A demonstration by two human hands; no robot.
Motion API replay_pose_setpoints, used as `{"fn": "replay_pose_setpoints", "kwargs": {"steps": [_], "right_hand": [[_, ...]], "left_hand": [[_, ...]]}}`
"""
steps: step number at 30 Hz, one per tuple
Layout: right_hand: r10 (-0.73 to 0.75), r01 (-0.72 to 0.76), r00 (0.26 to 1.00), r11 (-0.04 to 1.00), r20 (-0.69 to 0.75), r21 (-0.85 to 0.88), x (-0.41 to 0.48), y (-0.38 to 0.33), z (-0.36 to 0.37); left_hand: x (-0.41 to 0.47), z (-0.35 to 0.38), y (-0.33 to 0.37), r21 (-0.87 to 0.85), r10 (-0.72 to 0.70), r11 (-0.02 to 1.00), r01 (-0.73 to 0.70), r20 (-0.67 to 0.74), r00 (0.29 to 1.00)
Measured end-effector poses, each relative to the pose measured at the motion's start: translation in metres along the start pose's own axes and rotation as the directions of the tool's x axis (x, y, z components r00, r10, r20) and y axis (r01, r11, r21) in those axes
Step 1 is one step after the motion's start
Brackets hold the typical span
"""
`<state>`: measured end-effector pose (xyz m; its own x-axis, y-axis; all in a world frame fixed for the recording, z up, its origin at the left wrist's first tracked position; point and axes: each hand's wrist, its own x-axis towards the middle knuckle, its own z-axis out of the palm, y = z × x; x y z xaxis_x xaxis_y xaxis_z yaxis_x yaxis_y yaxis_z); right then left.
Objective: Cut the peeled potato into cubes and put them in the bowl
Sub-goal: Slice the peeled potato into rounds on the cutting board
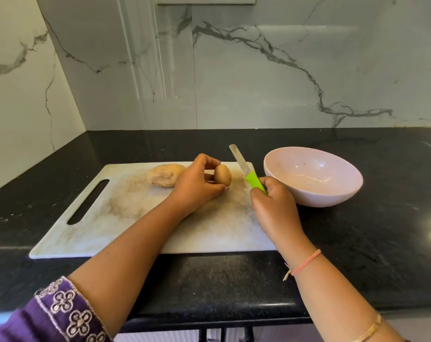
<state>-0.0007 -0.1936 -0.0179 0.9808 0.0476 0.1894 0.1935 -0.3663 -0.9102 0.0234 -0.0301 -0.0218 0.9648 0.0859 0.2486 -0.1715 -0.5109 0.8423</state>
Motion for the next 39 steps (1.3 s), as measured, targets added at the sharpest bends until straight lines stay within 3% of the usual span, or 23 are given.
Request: {"fn": "replay_pose_setpoints", "kwargs": {"steps": [5,9,13,25,39], "right_hand": [[-0.021,0.021,1.000,1.000,-0.001,0.002,0.000,-0.003,-0.001],[-0.056,0.056,0.998,0.998,0.000,-0.040,0.003,-0.006,0.003],[-0.100,0.097,0.995,0.989,-0.024,-0.108,0.004,-0.007,0.002],[-0.194,0.184,0.981,0.891,0.019,-0.415,0.000,-0.002,-0.001],[-0.203,0.209,0.977,0.836,0.068,-0.507,-0.001,-0.007,0.011]], "left_hand": [[0.000,-0.004,0.001,0.260,0.138,0.954,-0.149,0.061,0.989],[0.002,-0.005,0.004,0.327,0.203,0.919,-0.220,0.085,0.975],[0.003,0.003,0.009,0.290,0.255,0.912,-0.289,0.151,0.955],[0.007,0.005,0.007,0.330,0.144,0.935,-0.127,-0.027,0.989],[0.008,0.004,0.006,0.326,0.146,0.937,-0.127,-0.036,0.989]]}}
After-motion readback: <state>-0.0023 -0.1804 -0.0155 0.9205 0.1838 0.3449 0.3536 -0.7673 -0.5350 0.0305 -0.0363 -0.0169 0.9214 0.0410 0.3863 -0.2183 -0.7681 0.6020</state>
